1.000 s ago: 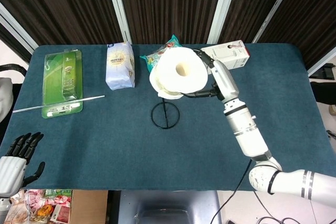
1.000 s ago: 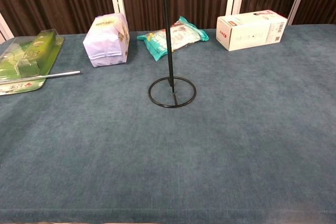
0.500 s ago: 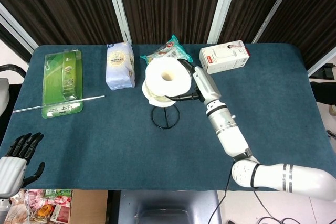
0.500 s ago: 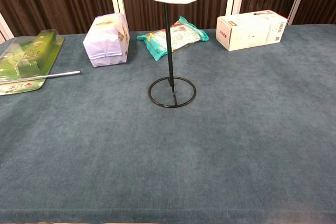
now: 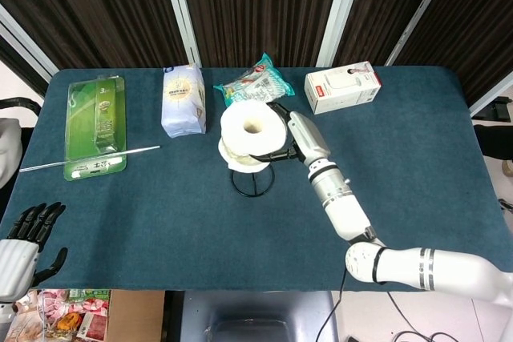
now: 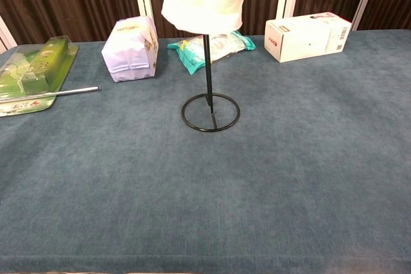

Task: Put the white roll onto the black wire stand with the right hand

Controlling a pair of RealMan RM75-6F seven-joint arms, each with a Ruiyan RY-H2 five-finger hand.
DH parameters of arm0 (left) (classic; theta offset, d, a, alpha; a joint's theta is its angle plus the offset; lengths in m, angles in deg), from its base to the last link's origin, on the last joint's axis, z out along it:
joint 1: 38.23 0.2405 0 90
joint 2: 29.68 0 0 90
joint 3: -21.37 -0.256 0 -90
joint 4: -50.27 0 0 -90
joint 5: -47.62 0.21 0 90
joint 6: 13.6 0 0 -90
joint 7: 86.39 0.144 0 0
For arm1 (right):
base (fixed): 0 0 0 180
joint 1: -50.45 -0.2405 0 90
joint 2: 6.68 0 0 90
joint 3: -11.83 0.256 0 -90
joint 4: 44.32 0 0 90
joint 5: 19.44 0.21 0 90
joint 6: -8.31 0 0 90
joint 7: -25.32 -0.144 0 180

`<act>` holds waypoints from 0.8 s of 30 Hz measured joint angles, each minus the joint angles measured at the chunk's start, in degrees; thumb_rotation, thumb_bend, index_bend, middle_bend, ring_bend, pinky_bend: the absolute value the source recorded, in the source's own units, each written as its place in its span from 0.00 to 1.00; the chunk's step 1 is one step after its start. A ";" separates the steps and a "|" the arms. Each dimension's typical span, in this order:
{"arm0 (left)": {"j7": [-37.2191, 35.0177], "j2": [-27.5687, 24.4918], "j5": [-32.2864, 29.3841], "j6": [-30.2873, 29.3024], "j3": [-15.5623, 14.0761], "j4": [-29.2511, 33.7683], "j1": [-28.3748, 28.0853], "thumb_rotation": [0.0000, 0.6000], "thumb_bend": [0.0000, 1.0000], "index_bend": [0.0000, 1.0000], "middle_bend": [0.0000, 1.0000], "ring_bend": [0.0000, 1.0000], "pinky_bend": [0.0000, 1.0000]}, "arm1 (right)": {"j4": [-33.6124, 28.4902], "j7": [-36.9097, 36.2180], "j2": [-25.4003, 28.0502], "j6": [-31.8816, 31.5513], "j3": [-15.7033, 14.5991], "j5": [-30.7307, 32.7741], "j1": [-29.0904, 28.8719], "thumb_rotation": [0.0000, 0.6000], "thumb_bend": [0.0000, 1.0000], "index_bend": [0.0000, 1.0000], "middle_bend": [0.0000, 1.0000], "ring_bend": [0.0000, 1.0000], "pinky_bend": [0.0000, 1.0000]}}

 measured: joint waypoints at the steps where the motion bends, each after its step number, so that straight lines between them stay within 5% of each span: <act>1: -0.09 -0.02 0.02 -0.02 0.00 0.02 0.00 1.00 0.45 0.00 0.08 0.06 0.12 | 0.22 -0.12 -0.19 0.10 -0.07 0.02 -0.01 1.00 0.21 0.66 0.64 0.53 0.37; 3: 0.10 0.00 0.00 0.01 0.05 0.18 -0.04 1.00 0.45 0.00 0.08 0.06 0.12 | 0.54 -0.60 -0.44 0.42 -0.19 -0.01 0.07 1.00 0.21 0.53 0.59 0.46 0.34; 7: 0.25 -0.07 -0.05 0.04 0.09 0.42 -0.04 1.00 0.45 0.00 0.08 0.06 0.12 | 0.88 -1.08 -0.30 1.48 -0.39 -0.20 0.30 1.00 0.21 0.12 0.37 0.24 0.21; 9: 0.23 -0.05 -0.09 0.09 0.10 0.36 -0.06 1.00 0.44 0.00 0.08 0.06 0.12 | 1.01 -1.24 0.14 2.40 -0.53 -0.33 0.41 1.00 0.21 0.01 0.29 0.16 0.16; 24: 0.57 0.00 0.31 -0.26 0.04 0.61 0.06 1.00 0.44 0.00 0.08 0.06 0.12 | 0.19 -1.60 2.58 2.38 -1.58 -3.68 2.06 1.00 0.21 0.00 0.20 0.10 0.10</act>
